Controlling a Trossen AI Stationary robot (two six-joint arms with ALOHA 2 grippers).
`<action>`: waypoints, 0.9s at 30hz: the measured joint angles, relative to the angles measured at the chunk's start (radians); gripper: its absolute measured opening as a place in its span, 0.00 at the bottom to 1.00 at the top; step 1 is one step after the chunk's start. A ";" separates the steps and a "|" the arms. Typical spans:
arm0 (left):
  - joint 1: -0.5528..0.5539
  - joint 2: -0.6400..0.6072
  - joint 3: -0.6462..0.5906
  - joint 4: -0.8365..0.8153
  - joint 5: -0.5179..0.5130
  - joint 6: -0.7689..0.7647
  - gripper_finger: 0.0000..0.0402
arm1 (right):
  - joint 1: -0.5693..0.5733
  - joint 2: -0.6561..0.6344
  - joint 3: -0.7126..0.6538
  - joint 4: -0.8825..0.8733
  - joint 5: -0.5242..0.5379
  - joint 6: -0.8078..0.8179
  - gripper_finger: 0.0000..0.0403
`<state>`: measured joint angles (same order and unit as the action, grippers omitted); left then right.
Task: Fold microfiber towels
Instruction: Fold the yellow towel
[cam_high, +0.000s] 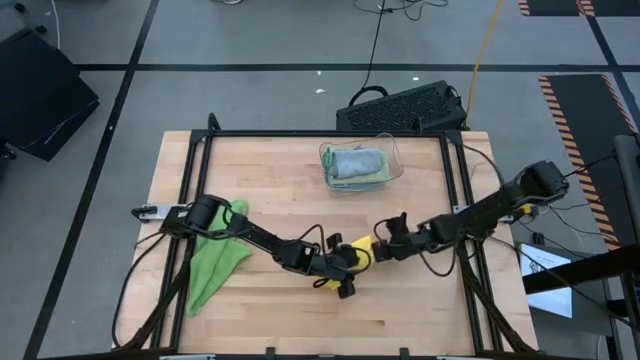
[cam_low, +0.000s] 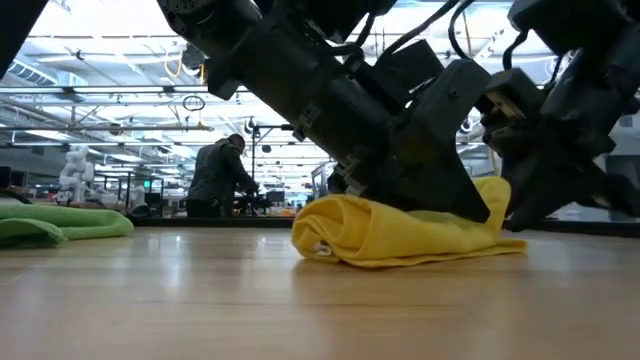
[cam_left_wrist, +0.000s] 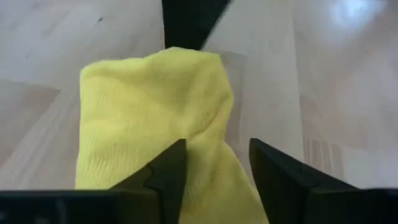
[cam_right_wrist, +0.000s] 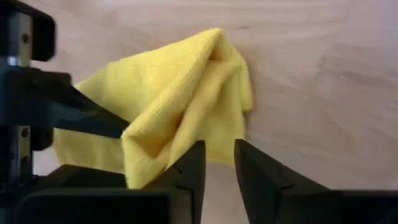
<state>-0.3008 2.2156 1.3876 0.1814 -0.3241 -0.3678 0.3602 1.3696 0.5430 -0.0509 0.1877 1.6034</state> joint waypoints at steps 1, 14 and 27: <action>0.000 -0.008 0.000 -0.005 0.000 0.020 0.45 | -0.002 -0.023 0.000 -0.027 -0.009 -0.004 0.21; -0.004 -0.240 0.000 -0.366 0.041 -0.189 0.30 | -0.014 -0.178 0.002 0.084 0.018 -0.154 0.16; -0.001 -0.162 -0.138 -0.334 0.199 -0.296 0.01 | -0.053 0.040 0.002 0.048 -0.099 -0.148 0.01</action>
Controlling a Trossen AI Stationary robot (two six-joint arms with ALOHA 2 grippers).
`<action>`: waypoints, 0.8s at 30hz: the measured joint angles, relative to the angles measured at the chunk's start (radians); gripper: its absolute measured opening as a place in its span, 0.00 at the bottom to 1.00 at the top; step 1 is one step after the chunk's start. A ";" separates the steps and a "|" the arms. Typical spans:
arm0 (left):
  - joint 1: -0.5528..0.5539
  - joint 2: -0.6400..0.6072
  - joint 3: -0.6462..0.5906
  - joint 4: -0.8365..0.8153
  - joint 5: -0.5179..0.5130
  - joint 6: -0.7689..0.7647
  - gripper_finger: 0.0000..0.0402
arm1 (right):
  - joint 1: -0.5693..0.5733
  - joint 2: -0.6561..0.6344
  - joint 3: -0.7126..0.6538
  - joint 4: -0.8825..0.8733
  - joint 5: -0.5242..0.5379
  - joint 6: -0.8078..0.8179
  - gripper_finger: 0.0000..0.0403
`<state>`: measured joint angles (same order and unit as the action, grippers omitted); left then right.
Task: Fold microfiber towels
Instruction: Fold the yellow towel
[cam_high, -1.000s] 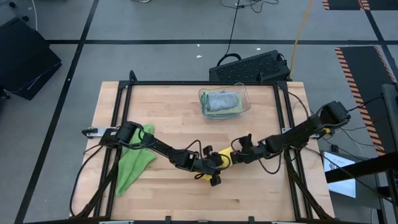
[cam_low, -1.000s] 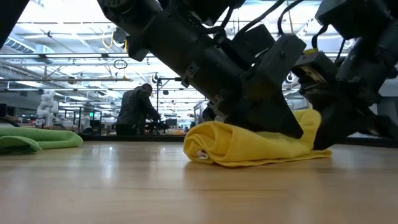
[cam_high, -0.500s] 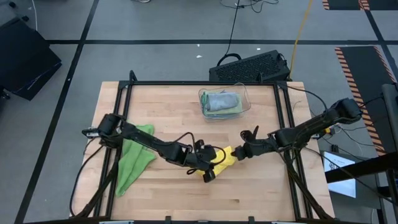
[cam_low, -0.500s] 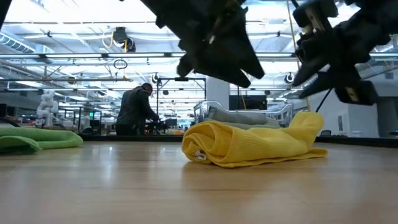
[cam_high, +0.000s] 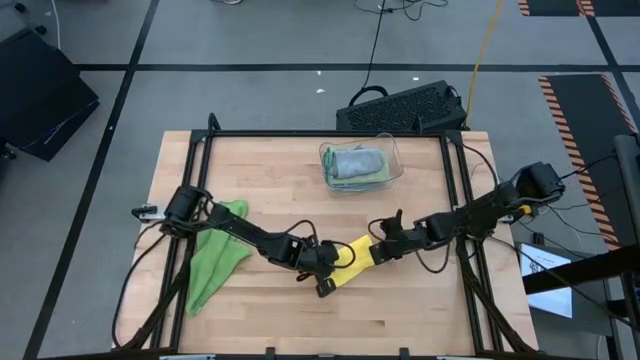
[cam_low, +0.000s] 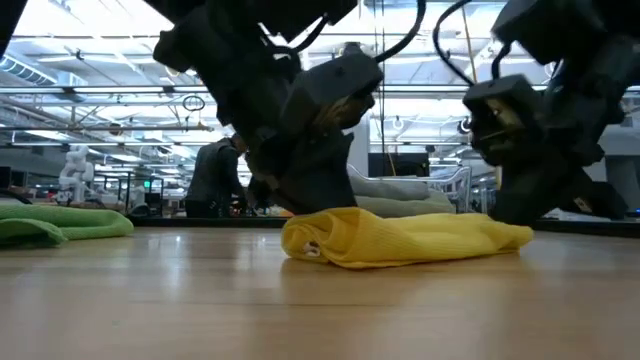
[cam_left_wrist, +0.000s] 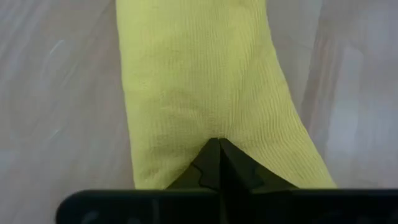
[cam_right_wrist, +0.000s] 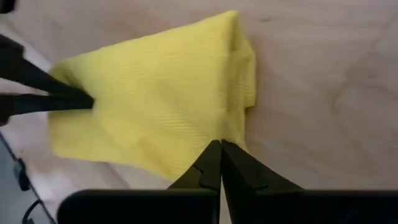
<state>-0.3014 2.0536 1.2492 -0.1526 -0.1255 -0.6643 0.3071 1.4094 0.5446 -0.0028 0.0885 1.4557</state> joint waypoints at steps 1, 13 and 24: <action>0.000 -0.001 -0.010 0.003 0.003 0.002 0.01 | -0.009 0.003 0.002 -0.015 -0.012 0.001 0.01; 0.028 -0.103 -0.025 -0.071 0.118 0.067 0.08 | -0.103 -0.169 0.000 -0.083 -0.199 -0.148 0.00; 0.061 -0.148 -0.021 0.011 0.094 0.007 0.04 | -0.094 -0.123 0.007 0.104 -0.238 -0.185 0.00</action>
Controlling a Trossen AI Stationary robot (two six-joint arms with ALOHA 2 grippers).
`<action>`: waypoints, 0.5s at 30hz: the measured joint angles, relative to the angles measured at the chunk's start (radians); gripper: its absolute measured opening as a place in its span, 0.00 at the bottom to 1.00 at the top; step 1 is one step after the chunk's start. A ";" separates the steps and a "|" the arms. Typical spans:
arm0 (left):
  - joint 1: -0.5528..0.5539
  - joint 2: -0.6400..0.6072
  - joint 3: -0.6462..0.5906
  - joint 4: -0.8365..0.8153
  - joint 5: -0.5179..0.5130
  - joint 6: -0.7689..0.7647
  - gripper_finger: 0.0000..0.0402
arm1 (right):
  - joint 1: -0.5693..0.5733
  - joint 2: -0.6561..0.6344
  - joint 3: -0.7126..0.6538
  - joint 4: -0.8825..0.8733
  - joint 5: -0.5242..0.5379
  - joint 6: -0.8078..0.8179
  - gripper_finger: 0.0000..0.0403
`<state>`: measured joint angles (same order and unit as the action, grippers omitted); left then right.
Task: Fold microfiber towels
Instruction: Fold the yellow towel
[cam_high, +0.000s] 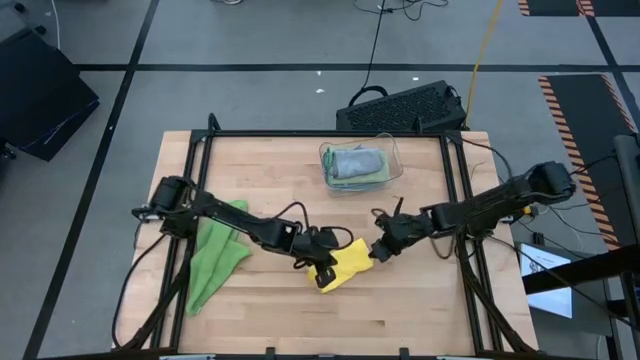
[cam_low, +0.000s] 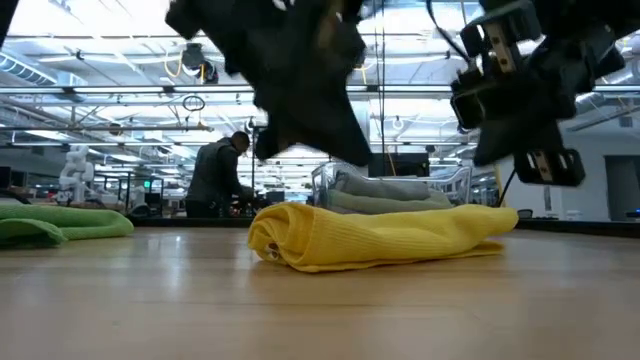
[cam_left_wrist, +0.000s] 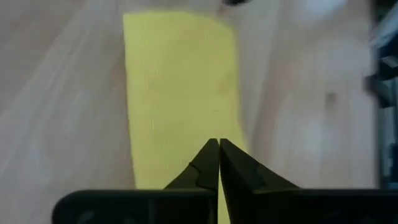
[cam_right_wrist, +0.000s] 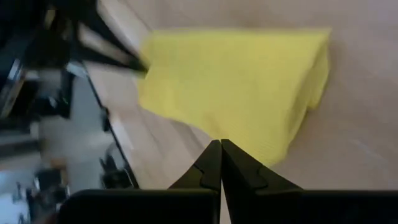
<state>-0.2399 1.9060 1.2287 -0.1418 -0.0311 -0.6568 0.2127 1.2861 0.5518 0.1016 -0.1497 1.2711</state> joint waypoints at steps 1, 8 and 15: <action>0.000 0.010 0.000 -0.010 0.001 -0.006 0.05 | 0.002 0.033 0.008 0.006 -0.019 -0.006 0.00; -0.011 0.075 -0.001 0.057 0.100 -0.033 0.08 | 0.051 0.203 0.069 0.027 -0.034 -0.057 0.00; -0.033 0.113 -0.007 -0.050 0.121 -0.037 0.02 | 0.048 0.293 0.060 -0.006 -0.035 -0.027 0.00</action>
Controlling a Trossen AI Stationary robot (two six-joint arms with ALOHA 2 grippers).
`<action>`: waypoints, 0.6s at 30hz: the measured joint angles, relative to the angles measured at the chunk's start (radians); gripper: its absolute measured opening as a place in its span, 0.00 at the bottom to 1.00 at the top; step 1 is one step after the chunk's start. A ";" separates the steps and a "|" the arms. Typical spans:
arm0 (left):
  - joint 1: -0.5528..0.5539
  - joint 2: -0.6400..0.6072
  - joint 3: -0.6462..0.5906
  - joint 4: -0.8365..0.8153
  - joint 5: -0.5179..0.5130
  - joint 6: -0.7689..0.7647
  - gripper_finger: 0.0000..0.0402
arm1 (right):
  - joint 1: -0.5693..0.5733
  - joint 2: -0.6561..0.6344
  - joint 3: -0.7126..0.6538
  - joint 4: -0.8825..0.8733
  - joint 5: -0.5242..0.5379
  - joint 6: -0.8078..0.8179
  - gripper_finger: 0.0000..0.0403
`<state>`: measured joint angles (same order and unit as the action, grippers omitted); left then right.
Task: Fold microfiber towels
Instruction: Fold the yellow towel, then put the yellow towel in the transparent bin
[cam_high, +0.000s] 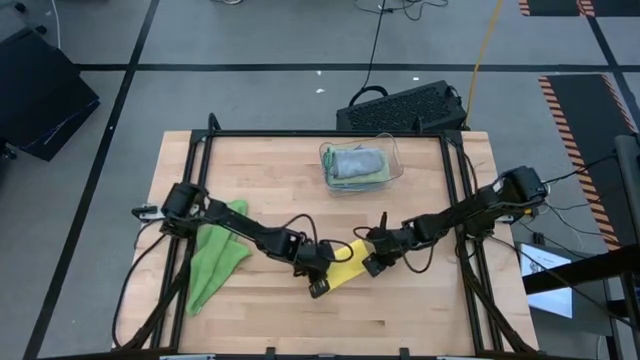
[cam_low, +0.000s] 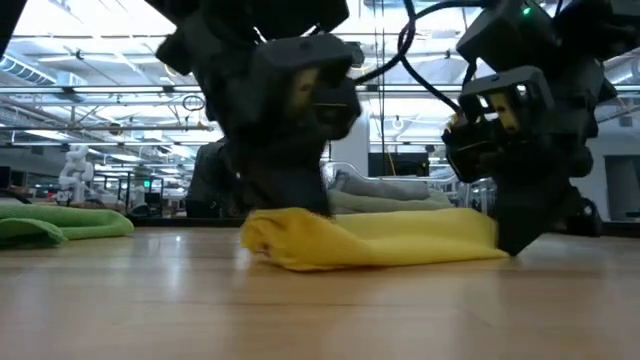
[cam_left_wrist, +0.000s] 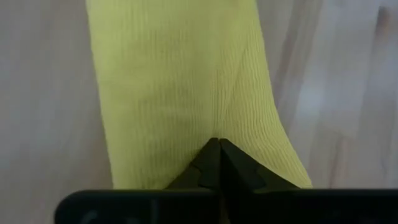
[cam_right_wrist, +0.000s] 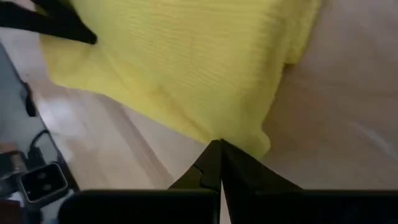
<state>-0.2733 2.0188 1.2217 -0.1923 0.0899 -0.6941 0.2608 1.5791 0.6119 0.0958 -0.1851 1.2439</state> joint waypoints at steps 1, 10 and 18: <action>0.003 -0.001 -0.001 -0.011 0.026 -0.001 0.01 | 0.000 -0.007 -0.002 0.005 0.000 -0.005 0.00; 0.055 -0.131 -0.001 -0.011 0.146 0.011 0.11 | -0.018 -0.174 -0.010 -0.026 -0.080 -0.040 0.00; 0.098 -0.195 -0.003 -0.237 0.016 -0.178 0.42 | -0.060 -0.345 -0.009 -0.233 -0.135 -0.142 0.00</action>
<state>-0.1758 1.8237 1.2183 -0.4289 0.1061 -0.8720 0.2004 1.2345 0.6026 -0.1371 -0.3199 1.1020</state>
